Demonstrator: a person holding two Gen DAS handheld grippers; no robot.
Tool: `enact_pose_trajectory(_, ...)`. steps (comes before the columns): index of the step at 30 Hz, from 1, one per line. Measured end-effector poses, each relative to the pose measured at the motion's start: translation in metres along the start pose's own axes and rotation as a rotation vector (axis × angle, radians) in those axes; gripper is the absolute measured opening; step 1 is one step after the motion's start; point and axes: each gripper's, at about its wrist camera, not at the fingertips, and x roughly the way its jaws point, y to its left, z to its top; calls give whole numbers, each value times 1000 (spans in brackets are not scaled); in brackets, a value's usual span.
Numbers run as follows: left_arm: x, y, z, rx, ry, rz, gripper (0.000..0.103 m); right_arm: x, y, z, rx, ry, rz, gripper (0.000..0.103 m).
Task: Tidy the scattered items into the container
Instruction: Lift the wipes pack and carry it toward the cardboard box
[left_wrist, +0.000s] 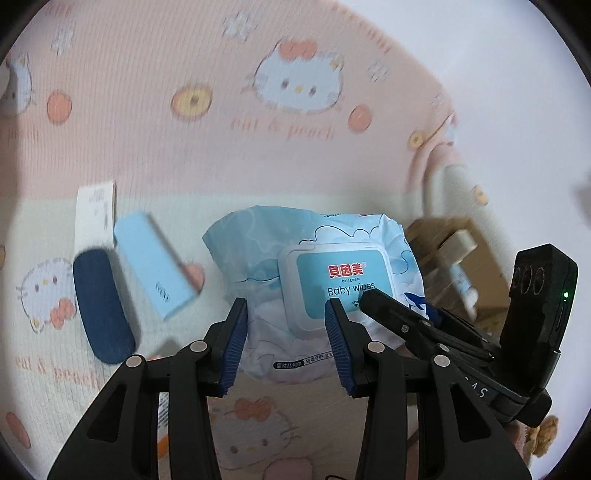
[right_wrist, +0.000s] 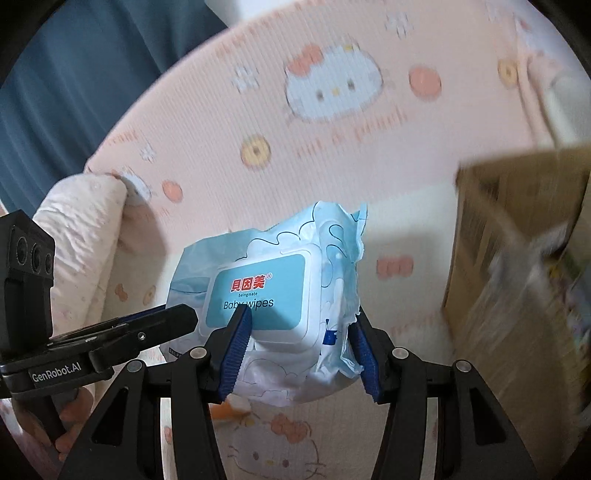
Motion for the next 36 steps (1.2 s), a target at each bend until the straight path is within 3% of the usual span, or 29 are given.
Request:
enact_pose_trajectory(7, -29, -33, 16, 35, -102, -40, 46, -42, 9, 26, -25, -105, -5, 51)
enact_pose_trajectory(13, -36, -63, 30, 76, -139, -67, 46, -72, 6, 45, -49, -166, -38, 51)
enact_pose_trajectory(18, -23, -94, 40, 101, -115, -130, 46, -97, -15, 58, -57, -193, -91, 51)
enact_pose_trajectory(28, 36, -176, 57, 127, -27, -239, 46, -146, -103, 72, 9, -171, -185, 51)
enact_pose_trajectory(36, 61, -229, 51, 192, 20, -228, 46, -156, -164, 76, 96, -131, -159, 51)
